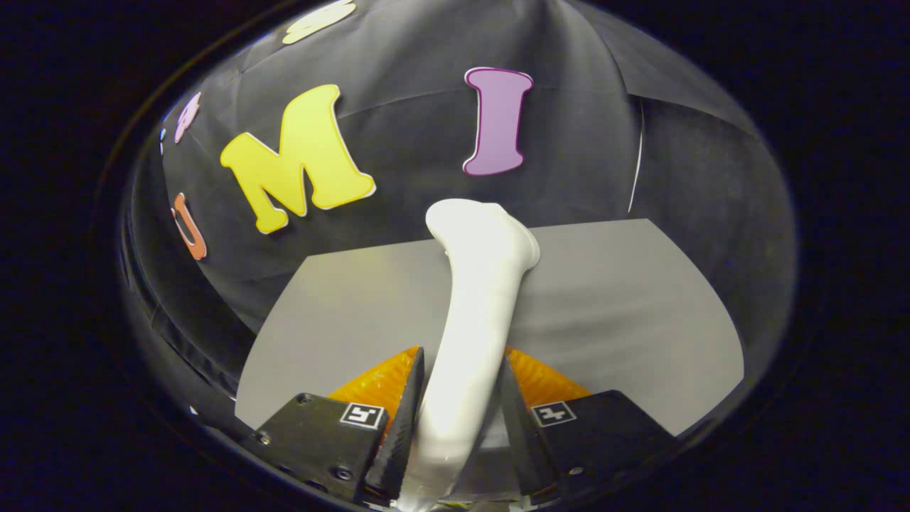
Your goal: Iron the clothes twice with a garment steamer, once on the left side and once on the right side.
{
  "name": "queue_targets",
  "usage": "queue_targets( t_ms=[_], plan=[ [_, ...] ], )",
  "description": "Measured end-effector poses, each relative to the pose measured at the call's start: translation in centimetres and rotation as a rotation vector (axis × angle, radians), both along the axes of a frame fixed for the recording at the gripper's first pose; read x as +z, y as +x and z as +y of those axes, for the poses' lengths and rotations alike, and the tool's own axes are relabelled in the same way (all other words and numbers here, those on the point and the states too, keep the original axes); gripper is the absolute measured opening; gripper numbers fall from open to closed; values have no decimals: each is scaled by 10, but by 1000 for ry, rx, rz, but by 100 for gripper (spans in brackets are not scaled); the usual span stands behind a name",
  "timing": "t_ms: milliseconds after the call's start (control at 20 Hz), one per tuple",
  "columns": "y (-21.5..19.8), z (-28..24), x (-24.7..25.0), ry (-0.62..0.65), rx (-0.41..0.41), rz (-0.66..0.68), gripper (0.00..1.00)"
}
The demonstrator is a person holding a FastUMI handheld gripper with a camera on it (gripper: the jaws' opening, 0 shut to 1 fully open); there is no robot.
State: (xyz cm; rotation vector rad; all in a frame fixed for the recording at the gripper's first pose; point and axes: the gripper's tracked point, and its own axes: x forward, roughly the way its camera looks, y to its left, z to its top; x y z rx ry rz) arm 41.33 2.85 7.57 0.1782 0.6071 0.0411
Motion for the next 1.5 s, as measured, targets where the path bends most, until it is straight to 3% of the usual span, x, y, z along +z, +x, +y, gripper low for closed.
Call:
queue_targets(
  t_ms=[450,750,1300,1500],
  plan=[
    [-4,18,6,215,77,-3,44],
    [-20,29,26,158,123,-128,36],
    [-124,69,81,193,11,-314,35],
    [-167,99,107,158,7,-403,35]
  ],
)
